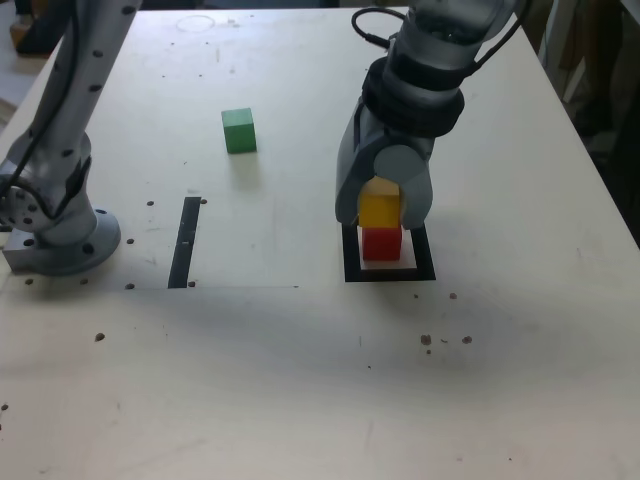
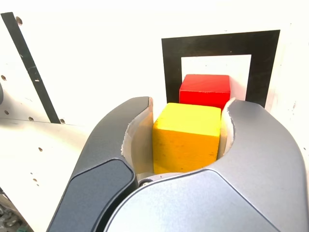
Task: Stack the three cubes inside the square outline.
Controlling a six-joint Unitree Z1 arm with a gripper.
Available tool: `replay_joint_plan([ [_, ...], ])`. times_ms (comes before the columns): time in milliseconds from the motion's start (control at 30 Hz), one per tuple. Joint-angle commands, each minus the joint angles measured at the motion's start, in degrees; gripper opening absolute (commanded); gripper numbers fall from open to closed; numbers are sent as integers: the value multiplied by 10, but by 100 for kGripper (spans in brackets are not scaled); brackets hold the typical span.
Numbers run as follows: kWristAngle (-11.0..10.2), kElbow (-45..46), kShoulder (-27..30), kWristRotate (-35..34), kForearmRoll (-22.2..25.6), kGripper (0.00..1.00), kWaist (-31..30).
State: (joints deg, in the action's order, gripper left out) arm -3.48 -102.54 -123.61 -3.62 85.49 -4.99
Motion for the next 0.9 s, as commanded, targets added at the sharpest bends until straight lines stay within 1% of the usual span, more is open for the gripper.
replay_joint_plan([
  [0,0,2,-5,2,-2,30,2],
  [267,0,11,-8,5,-11,30,8],
  [300,0,13,-8,6,-13,32,9],
  [333,0,14,-8,7,-15,38,9],
  [367,0,16,-8,10,-17,45,10],
  [500,1,19,-8,19,-25,84,10],
  [533,1,19,-7,21,-27,91,10],
  [567,1,20,-7,22,-29,96,10],
  [633,1,20,-6,22,-31,99,10],
  [867,-1,23,4,22,-31,99,10],
])
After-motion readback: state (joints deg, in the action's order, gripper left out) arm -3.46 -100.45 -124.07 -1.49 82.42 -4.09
